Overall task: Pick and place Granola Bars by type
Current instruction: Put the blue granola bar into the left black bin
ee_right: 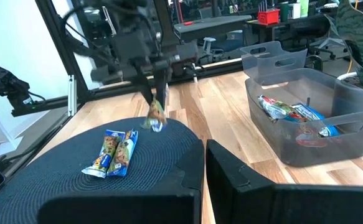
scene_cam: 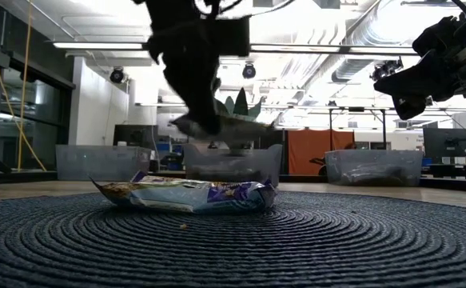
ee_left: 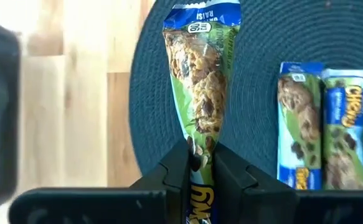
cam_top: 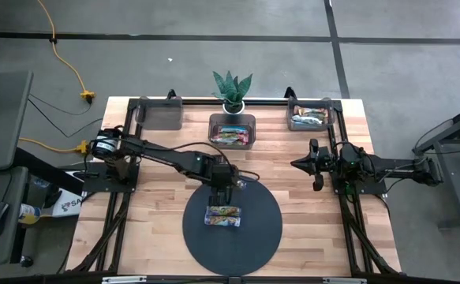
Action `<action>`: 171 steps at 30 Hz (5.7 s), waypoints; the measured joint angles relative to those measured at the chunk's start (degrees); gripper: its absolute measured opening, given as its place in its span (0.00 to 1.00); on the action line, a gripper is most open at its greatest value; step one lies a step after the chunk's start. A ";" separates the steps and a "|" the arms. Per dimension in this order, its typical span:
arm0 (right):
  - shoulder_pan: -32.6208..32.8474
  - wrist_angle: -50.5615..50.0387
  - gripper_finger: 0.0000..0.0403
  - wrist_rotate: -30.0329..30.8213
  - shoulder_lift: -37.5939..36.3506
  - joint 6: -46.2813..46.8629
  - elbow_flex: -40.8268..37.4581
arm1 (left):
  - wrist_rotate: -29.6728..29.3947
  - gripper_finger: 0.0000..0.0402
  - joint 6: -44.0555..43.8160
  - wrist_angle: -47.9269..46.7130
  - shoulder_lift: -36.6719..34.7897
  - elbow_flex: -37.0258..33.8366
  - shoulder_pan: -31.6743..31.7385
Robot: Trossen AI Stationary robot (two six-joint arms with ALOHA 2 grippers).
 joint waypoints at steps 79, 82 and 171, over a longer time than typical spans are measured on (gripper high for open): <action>0.01 0.42 0.00 -0.02 1.53 0.00 0.00 | -7.44 0.11 45.03 -24.53 -17.19 -5.19 63.14; 0.01 0.42 0.00 -0.02 1.53 0.00 0.00 | -7.42 0.11 45.43 -25.73 -15.72 -5.19 62.99; -0.01 0.42 0.00 -0.02 1.51 0.00 0.00 | 30.70 0.54 33.29 -25.41 -21.48 -5.22 57.25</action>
